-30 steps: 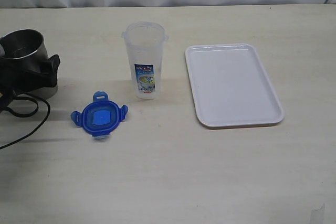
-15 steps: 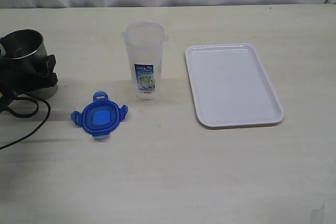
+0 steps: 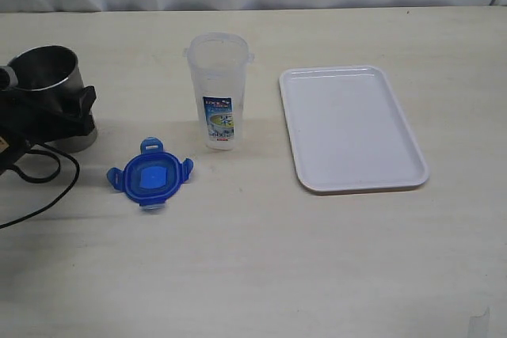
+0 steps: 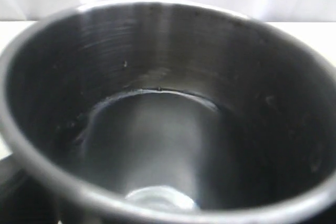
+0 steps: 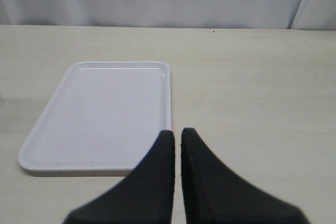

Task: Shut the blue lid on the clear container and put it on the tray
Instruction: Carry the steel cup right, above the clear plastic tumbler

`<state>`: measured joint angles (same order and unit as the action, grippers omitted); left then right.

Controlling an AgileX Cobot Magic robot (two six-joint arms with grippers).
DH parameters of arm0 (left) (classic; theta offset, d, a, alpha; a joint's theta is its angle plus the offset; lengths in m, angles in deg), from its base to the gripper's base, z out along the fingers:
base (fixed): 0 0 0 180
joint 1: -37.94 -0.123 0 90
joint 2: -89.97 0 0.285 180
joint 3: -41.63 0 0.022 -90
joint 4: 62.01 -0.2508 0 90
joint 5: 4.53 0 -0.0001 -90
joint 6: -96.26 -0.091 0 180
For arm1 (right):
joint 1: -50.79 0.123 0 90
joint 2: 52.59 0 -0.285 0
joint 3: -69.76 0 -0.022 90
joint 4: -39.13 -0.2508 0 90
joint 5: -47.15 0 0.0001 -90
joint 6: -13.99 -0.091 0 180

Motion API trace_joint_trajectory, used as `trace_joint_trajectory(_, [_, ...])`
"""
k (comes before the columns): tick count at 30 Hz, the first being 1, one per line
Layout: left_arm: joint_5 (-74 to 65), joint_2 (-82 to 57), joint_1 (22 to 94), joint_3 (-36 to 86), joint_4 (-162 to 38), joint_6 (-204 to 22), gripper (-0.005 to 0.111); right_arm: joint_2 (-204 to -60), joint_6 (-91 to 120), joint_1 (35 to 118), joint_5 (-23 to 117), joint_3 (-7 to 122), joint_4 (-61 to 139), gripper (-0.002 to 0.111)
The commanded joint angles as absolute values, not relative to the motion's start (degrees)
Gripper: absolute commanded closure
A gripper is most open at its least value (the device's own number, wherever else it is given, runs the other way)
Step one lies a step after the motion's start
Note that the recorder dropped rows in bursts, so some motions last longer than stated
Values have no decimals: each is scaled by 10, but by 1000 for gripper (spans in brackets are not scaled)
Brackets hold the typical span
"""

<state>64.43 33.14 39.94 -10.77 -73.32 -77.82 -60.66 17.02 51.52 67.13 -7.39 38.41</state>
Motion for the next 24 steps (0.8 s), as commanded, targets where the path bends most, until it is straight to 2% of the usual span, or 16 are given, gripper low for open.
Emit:
trace_joint_trajectory(1, [654, 299, 400, -101, -743, -763, 107, -604, 174, 516, 670, -75, 383, 104])
trace_joint_trajectory(10, [645, 216, 400, -84, -761, -758, 107, -604, 174, 516, 670, -75, 383, 104])
trace_joint_trajectory(18, [512, 207, 400, 17, -869, -693, 107, -604, 174, 516, 670, -75, 383, 104])
trace_joint_trajectory(24, [478, 207, 400, 83, -929, -631, 107, -604, 174, 516, 670, -75, 383, 104])
